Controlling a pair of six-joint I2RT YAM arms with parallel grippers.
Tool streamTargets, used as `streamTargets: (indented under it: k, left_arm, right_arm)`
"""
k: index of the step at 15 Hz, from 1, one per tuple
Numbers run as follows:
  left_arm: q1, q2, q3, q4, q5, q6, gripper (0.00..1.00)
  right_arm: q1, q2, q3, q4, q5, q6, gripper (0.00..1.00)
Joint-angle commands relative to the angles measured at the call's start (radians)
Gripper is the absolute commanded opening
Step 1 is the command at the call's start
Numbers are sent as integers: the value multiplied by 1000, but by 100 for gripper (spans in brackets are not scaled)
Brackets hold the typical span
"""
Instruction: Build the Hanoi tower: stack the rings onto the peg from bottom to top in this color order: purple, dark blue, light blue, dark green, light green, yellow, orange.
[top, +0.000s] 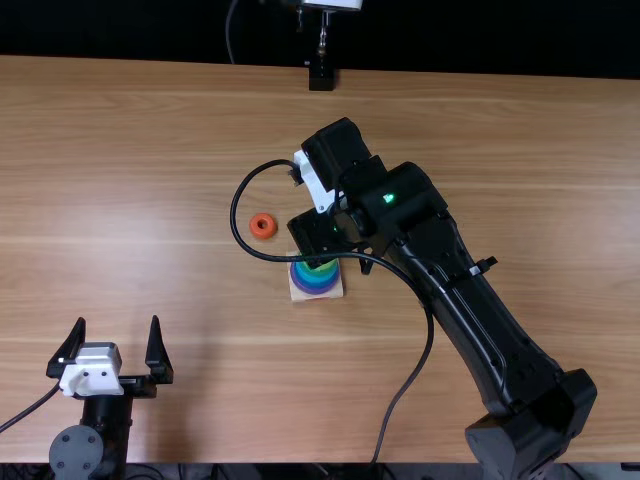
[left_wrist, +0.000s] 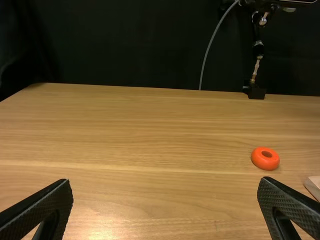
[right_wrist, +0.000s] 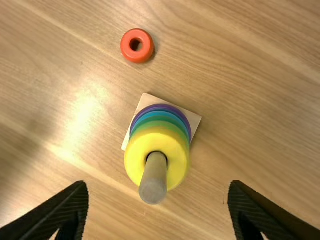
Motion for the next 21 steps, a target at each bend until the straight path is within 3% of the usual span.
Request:
streamTargets:
  k: [1,5,10,12,16,21]
  left_arm:
    - [9,-11,-7,-39,-13,0,100]
    - [9,-11,-7,-39,-13,0,100]
    - [9,-11,-7,-39,-13,0,100]
    - [9,-11,-7,-37,-13,0,100]
    - [9,-11,-7,-39,-13,0,100]
    - [9,-11,-7,-37,-13,0,100]
  right_arm:
    - [-2,13,10,2,1,10,100]
    - [-5,9,59,164,1,6,100]
    - [-41,-40,-47,454,12,0,100]
    - [-120,-208,-214,613,12,2,100]
    - [-191,-537,-602,1018,13,-2,100]
    - [-355,-1043,-1163,1309,6,-11,100]
